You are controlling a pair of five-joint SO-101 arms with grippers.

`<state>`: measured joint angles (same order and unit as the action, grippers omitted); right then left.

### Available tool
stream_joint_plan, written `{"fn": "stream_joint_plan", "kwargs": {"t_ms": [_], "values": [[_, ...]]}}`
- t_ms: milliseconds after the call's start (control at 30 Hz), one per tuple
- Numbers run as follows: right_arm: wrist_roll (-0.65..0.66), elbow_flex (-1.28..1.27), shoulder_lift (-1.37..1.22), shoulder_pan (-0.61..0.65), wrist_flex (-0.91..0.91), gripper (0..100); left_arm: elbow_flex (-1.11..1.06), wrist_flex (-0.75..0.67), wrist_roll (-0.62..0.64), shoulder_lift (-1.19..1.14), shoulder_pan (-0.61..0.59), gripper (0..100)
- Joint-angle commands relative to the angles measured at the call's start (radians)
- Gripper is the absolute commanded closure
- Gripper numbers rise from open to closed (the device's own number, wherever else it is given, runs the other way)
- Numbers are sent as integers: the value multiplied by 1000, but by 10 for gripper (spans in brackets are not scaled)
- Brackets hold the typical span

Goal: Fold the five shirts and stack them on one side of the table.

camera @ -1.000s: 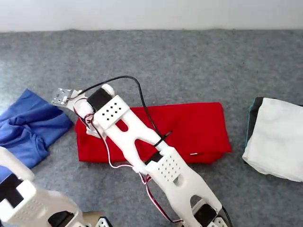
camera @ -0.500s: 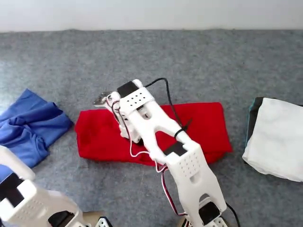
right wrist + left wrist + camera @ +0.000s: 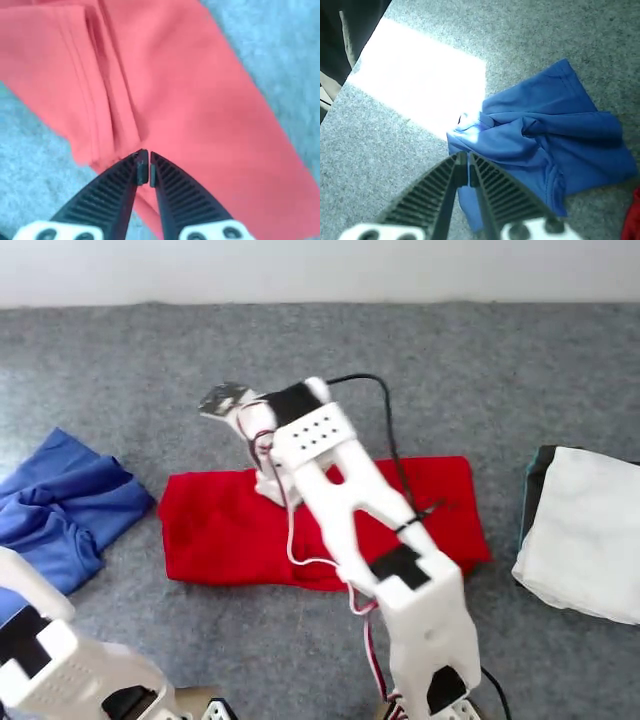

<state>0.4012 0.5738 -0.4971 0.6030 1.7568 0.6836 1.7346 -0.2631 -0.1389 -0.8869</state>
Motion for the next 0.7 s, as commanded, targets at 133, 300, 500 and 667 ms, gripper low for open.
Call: {"fn": "stream_joint_plan", "kwargs": {"t_ms": [133,300,500,667], "values": [[-12,-288,289,-231,41,989,-51,20,-48,129,21,985],[-57,-408,375,-392,38,893,-213,20,-80,230,48,985],[-164,-427,344,-536,-15,714,-329,18,-97,308,57,985],[-176,-427,248,-570,-99,712,-341,18,-97,310,57,985]]}}
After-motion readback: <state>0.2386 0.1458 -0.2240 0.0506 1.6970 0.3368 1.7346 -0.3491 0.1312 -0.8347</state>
